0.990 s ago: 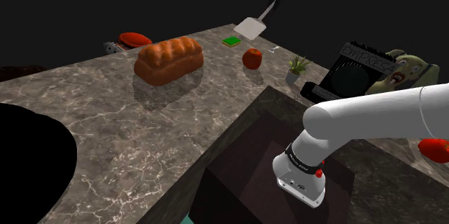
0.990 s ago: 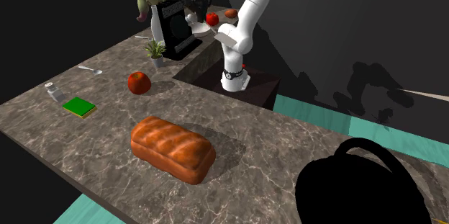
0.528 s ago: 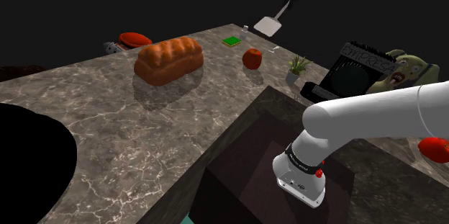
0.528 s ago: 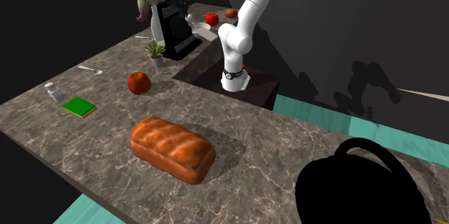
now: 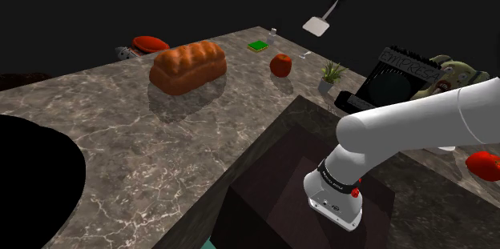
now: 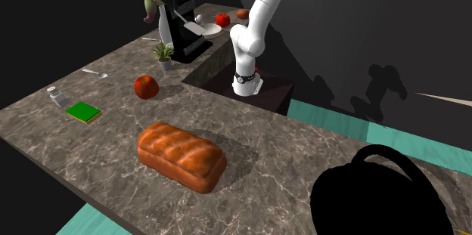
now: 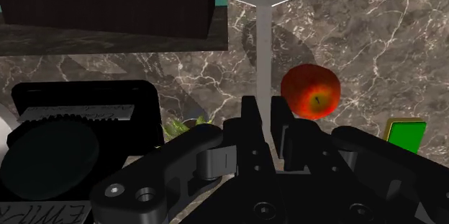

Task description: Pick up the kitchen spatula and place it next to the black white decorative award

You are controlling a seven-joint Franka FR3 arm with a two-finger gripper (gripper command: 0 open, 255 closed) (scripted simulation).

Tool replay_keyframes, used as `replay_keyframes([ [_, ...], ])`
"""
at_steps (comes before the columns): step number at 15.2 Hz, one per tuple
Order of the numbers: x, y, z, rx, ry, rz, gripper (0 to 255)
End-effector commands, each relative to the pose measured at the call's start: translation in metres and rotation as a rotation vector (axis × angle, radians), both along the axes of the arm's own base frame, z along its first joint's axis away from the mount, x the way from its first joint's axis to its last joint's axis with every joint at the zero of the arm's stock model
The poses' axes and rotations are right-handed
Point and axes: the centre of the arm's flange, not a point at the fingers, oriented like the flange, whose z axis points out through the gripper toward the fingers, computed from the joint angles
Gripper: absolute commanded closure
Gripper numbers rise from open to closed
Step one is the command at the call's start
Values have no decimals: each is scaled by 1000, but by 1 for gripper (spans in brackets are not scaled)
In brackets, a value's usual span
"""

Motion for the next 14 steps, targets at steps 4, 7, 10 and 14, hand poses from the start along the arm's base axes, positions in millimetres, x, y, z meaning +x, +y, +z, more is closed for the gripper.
replay_keyframes([
  [4, -3, -64, 0, -1, 0, 1, 255],
  [7, -5, -104, 0, -1, 0, 1, 255],
  [10, -7, -143, 0, -1, 0, 1, 255],
  [14, -10, -196, 0, -1, 0, 1, 255],
])
